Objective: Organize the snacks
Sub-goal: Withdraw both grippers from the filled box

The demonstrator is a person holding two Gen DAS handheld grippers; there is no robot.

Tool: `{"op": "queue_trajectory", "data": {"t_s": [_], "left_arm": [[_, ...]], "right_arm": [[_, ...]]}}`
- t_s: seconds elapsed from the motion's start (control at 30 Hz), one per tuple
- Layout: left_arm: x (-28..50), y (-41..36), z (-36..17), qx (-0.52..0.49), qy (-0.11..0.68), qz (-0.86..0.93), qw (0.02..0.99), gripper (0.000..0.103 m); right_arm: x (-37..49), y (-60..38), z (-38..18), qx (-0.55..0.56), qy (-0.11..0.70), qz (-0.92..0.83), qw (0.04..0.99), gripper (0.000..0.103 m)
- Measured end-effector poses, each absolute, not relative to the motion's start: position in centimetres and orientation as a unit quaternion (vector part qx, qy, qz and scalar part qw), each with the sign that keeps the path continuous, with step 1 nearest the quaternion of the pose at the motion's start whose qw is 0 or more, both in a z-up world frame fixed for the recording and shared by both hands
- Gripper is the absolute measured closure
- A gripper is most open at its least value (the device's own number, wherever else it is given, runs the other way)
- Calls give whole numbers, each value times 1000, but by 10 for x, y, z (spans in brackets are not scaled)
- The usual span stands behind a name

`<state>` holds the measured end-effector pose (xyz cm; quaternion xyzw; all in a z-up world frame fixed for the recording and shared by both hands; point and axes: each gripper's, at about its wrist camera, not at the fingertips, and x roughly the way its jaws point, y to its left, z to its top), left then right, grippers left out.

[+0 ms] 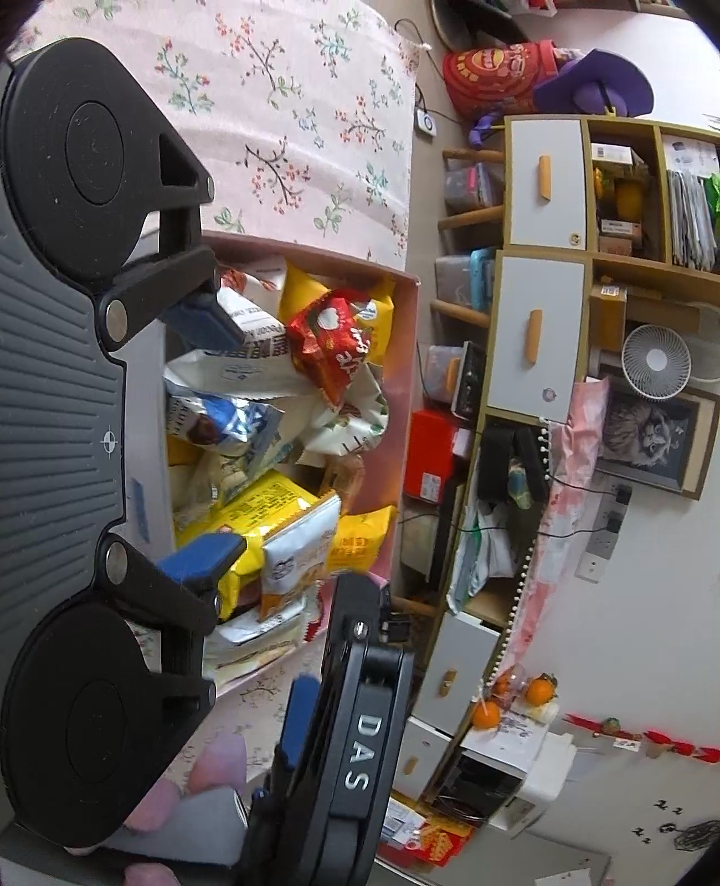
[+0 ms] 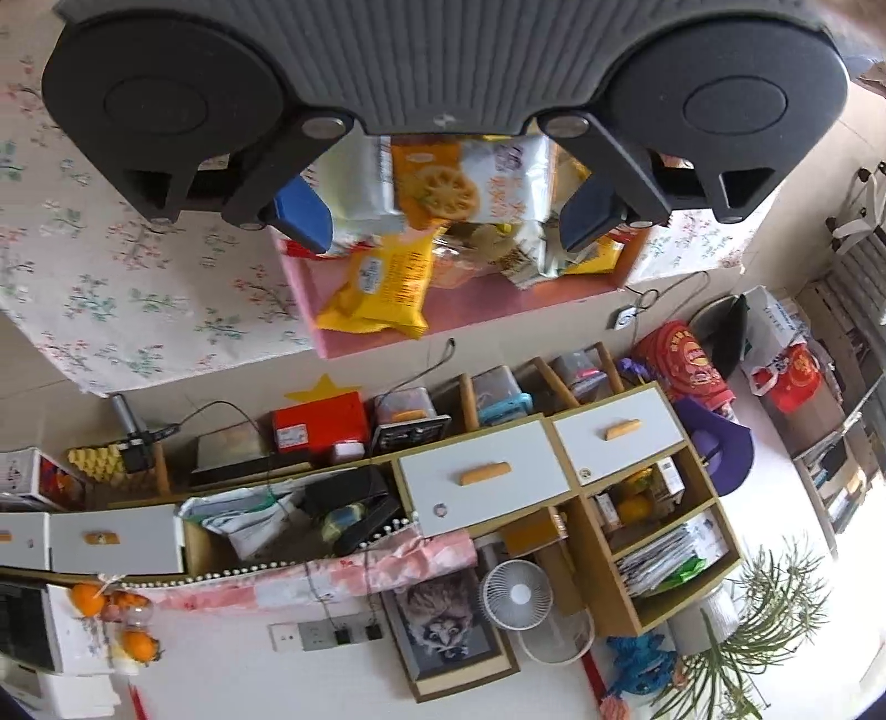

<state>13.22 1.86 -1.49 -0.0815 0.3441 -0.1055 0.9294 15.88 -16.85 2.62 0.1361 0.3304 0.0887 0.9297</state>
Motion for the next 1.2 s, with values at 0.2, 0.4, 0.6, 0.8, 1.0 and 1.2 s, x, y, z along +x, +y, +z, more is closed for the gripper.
{"op": "queue_trajectory", "data": {"t_s": [0.2, 0.4, 0.6, 0.8, 1.0, 1.2], "left_arm": [[115, 13, -7, -61, 369, -91, 923, 18], [90, 7, 10, -56, 390, -65, 917, 11], [58, 4, 22, -42, 400, -41, 915, 4], [32, 3, 26, -27, 421, -19, 906, 3], [10, 0, 33, -9, 426, -7, 905, 1], [4, 5, 40, -8, 422, 3, 906, 0]], "right_arm": [[144, -182, 28, 126, 351, 65, 926, 12], [120, -194, 37, 110, 365, 46, 923, 5], [89, -189, 45, 70, 387, 42, 919, 3], [60, -185, 55, 37, 390, 52, 919, 0], [39, -178, 56, 11, 405, 41, 913, 0], [36, -181, 61, 28, 410, 32, 911, 0]]}}
